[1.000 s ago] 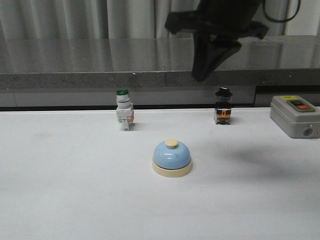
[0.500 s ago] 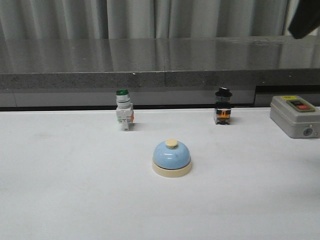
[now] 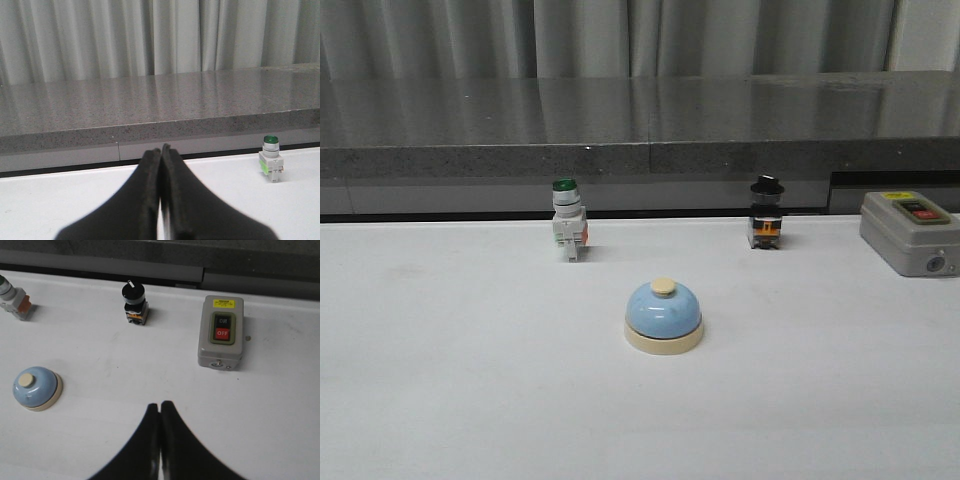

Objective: Place and press bell with both arms

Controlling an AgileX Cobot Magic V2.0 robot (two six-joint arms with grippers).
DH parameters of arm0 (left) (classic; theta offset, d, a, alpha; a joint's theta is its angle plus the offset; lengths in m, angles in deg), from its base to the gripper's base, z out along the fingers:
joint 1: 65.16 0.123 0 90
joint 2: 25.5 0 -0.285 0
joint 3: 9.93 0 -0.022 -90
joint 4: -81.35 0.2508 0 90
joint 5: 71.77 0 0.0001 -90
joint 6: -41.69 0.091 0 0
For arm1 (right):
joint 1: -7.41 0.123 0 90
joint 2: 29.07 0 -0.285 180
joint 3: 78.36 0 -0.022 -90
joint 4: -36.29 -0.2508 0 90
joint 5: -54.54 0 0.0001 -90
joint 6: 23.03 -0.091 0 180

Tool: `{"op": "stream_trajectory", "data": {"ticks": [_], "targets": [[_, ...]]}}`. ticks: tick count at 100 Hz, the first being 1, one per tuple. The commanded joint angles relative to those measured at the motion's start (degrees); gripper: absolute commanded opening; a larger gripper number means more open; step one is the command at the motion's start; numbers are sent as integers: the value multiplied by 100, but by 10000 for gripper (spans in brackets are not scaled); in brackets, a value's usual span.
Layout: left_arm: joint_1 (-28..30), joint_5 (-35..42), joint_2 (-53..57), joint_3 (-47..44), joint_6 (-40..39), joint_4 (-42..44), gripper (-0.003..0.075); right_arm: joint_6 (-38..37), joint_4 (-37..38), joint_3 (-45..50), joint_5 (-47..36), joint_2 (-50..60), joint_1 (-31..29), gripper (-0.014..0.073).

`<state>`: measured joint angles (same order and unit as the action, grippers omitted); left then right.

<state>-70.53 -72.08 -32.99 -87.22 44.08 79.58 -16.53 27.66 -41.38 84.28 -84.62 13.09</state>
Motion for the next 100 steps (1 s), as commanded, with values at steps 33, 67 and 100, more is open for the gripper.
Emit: {"op": "stream_trajectory", "data": {"ticks": [33, 67, 100], "targets": [[4, 408, 166, -236, -53, -8, -20, 46, -26, 1024, -1065, 2236, -34, -60], [4, 408, 166, -236, -53, -8, -20, 46, -26, 1263, -985, 2974, -34, -60], [4, 408, 166, -236, -53, -8, -20, 46, -26, 1263, -931, 2974, -34, -60]]}}
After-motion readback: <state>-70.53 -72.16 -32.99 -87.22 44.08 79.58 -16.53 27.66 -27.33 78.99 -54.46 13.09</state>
